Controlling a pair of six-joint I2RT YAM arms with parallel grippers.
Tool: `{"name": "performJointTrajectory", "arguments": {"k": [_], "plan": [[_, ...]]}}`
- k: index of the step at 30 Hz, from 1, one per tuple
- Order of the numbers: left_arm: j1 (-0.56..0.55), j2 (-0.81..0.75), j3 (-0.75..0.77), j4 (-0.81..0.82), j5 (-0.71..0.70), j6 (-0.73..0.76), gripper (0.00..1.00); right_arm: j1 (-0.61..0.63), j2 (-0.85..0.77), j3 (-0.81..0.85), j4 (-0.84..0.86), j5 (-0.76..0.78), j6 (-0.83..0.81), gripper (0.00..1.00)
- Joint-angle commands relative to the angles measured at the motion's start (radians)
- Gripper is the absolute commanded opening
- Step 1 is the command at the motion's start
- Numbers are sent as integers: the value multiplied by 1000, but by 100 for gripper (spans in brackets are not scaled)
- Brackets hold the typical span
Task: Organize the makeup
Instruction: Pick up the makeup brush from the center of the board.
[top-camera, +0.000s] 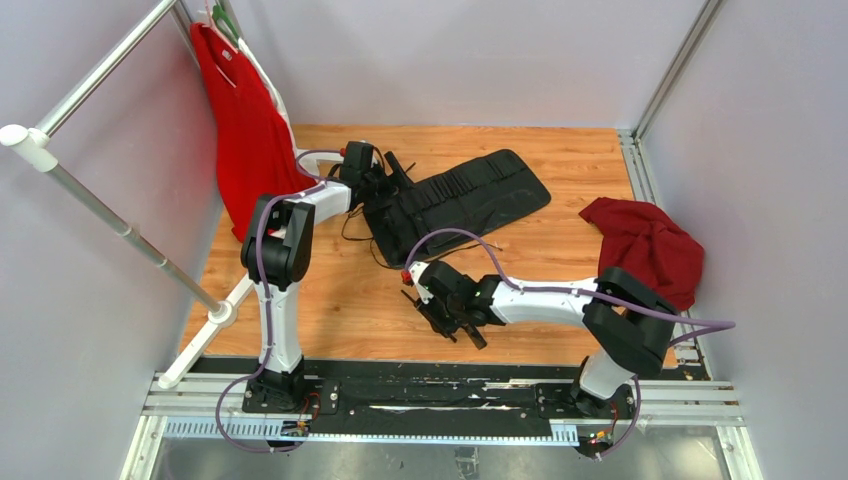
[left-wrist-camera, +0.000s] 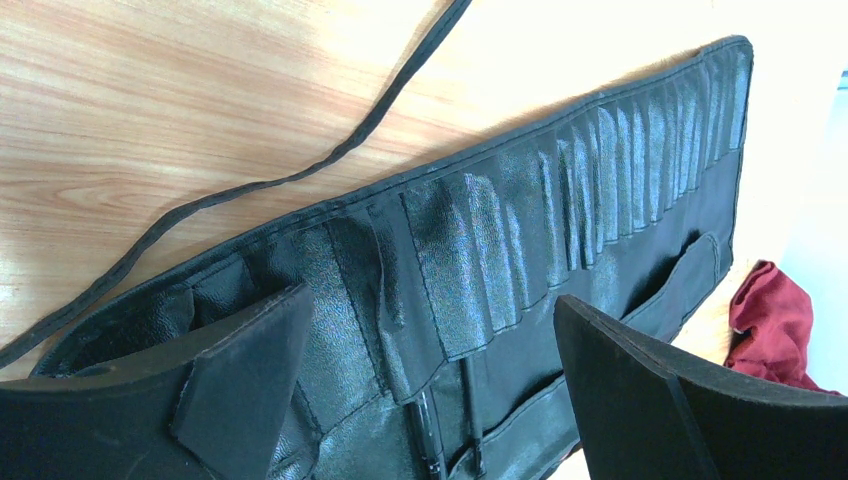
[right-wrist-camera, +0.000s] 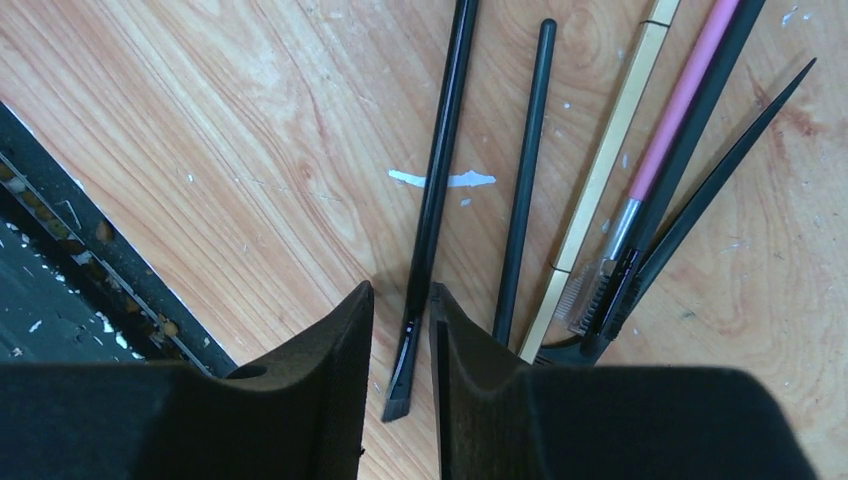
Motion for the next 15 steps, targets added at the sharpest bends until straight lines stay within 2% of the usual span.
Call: {"name": "performJointTrajectory", "arguments": {"k": [1, 3, 8, 15], "plan": [[6, 18, -22, -143, -33, 29, 98, 19, 19, -32, 19, 3, 21, 25], [5, 18, -22, -144, -34, 30, 98, 19, 24, -37, 22, 2, 25, 22], [5, 18, -22, -145, -34, 30, 98, 22, 20, -44, 20, 10, 30, 3], [6, 15, -21, -148, -36, 32, 98, 37, -91, 74, -121, -5, -9, 1]]}}
